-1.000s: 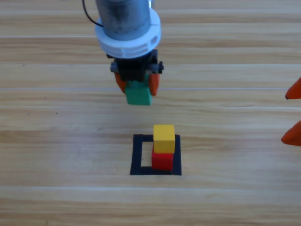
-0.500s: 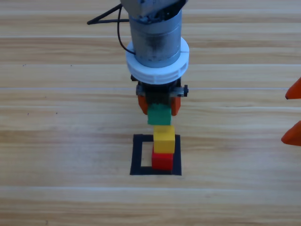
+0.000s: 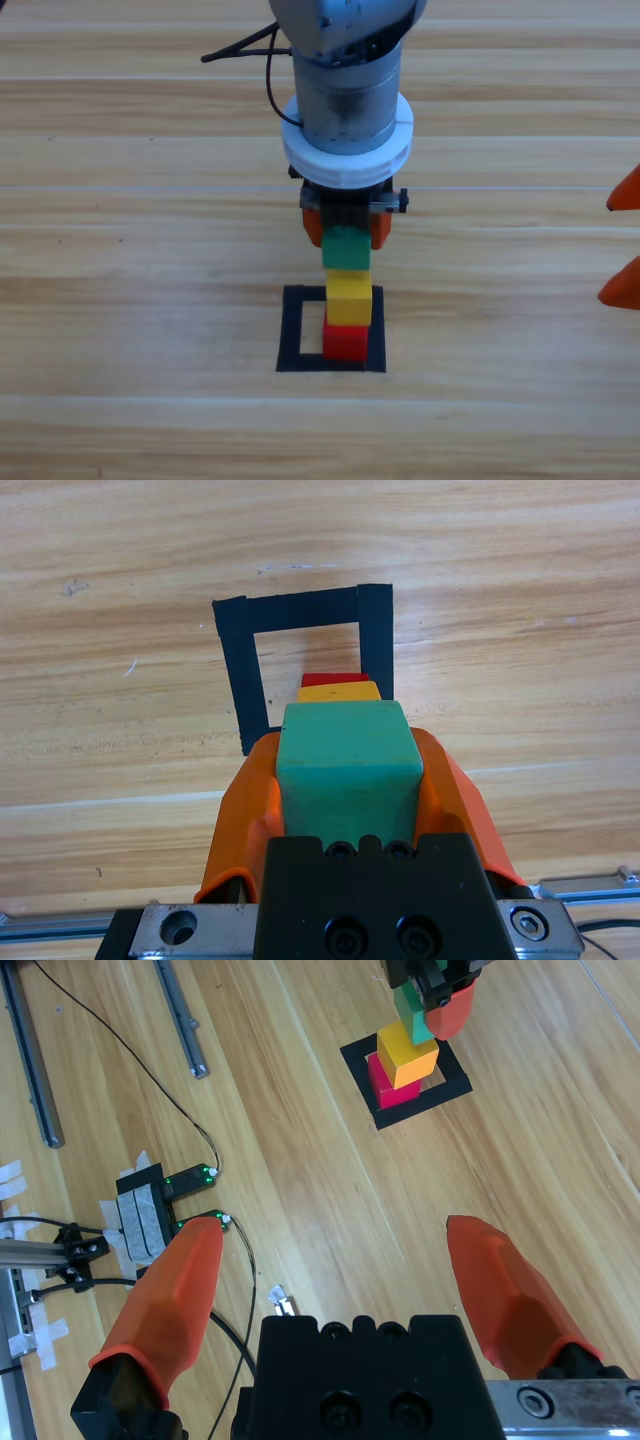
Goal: Stack the blocks in the rectangular block: red at the bottom, yellow in the middle, green on top
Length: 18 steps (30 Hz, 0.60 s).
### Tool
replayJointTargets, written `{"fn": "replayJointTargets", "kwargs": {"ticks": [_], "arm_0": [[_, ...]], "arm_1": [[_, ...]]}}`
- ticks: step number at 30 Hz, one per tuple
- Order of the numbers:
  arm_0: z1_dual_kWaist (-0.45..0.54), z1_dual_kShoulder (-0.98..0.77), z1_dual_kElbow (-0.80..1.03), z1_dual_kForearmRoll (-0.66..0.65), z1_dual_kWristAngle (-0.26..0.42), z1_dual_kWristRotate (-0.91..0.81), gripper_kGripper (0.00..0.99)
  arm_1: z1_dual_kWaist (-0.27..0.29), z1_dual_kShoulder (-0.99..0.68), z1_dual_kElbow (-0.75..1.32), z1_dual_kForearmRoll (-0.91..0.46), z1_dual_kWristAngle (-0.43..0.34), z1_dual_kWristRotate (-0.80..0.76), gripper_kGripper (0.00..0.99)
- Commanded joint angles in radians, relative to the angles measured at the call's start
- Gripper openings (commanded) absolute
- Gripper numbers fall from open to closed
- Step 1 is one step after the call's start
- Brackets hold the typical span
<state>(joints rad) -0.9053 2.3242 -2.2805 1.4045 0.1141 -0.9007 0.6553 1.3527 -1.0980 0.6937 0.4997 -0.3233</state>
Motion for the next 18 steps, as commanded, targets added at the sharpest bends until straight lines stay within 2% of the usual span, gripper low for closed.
{"fn": "replayJointTargets", "kwargs": {"ticks": [1,18], "arm_0": [[-0.018,0.060,-0.004,0.005,0.012,0.003,0.000],[-0.018,0.040,0.035,0.005,0.010,0.002,0.000]], "arm_1": [[-0.025,-0.007,0.032,-0.014,0.010,0.000,0.986],[-0.025,0.008,0.030,-0.014,0.010,0.000,0.986]]}}
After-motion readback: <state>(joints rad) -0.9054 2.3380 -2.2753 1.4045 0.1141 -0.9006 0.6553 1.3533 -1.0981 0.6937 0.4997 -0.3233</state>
